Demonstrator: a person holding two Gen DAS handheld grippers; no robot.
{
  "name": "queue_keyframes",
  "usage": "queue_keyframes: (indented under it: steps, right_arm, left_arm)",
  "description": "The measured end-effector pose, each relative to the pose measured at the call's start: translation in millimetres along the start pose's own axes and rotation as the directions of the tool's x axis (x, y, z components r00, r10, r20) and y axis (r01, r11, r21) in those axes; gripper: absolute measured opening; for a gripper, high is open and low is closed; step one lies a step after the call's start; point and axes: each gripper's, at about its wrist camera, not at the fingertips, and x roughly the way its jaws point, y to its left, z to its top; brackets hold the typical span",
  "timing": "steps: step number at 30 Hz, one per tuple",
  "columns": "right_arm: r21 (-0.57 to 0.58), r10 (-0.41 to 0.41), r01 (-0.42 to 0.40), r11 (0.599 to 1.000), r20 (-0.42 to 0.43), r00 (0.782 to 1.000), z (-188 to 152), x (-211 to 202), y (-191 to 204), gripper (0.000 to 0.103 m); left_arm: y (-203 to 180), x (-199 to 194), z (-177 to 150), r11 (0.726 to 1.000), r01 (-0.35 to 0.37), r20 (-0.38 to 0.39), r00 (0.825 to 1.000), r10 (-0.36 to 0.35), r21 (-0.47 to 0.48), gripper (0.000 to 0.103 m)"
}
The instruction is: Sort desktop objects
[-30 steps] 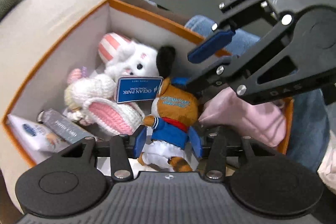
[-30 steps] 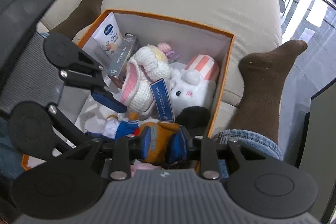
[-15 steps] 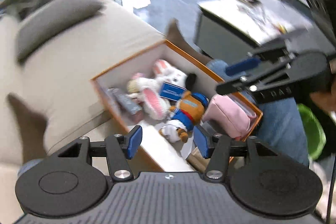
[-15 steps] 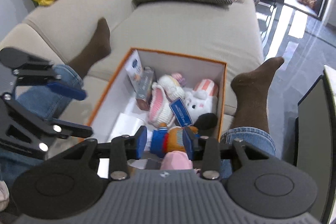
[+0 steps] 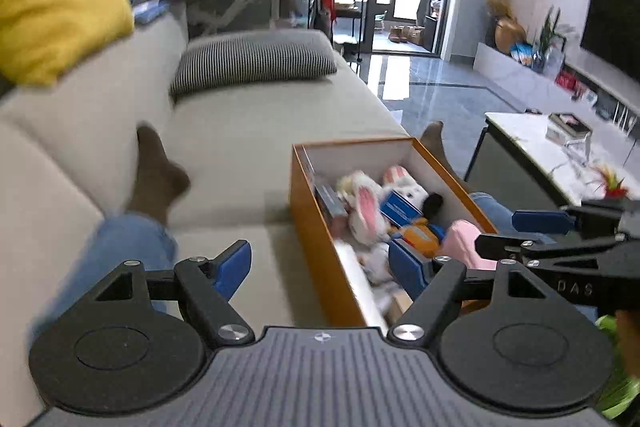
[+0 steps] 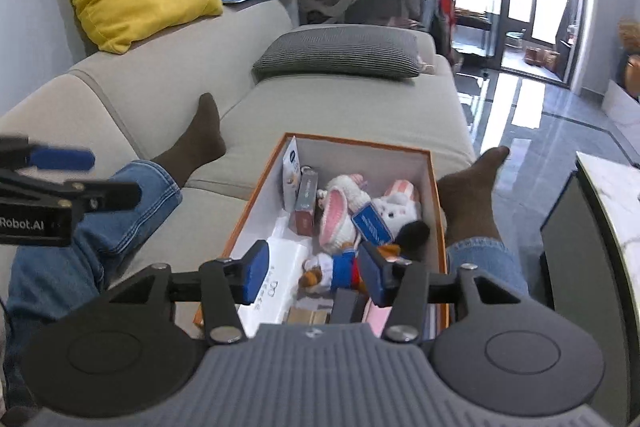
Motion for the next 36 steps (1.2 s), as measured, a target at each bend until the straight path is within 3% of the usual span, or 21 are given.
queue_keyframes:
  steps: [2, 6, 11, 16, 36]
  right_arm:
    - [0.023, -0.017, 0.016, 1.000, 0.018, 1.000, -10.1, -4.6, 1.6, 0.059]
    - [0.055, -0.072, 0.071, 0.996, 0.025, 0.997, -27.2, -3.0, 0.8, 0.061]
    - [0.110, -0.074, 0.074, 0.991, -0.009, 0.997, -44.6, 11.4, -8.1, 0.063]
    - [0.108, -0.079, 0.078, 0.991, 0.009, 0.997, -53.3, 21.3, -10.6, 0.070]
    - [0.093, -0.054, 0.055, 0.994, -0.011, 0.998, -55.9, 41.7, -9.2, 0.073]
  left_arm:
    - [-4.2, 7.8, -6.8, 1.000, -0.012, -0.019, 1.000, 0.012, -0.004, 0.089]
    - [-11.5, 22.8, -15.5, 0.999, -0.035, -0.059, 0.998, 0.035, -0.001, 0.089]
    - [-14.4, 37.7, -27.4, 0.999, -0.031, -0.114, 0.993, 0.028, -0.019, 0.089]
    - [-13.7, 51.7, -32.2, 0.999, -0.042, -0.144, 0.989, 0.037, -0.033, 0.089]
    - [-7.3, 59.6, -33.2, 0.998, -0.047, -0.166, 0.985, 0.039, -0.042, 0.089]
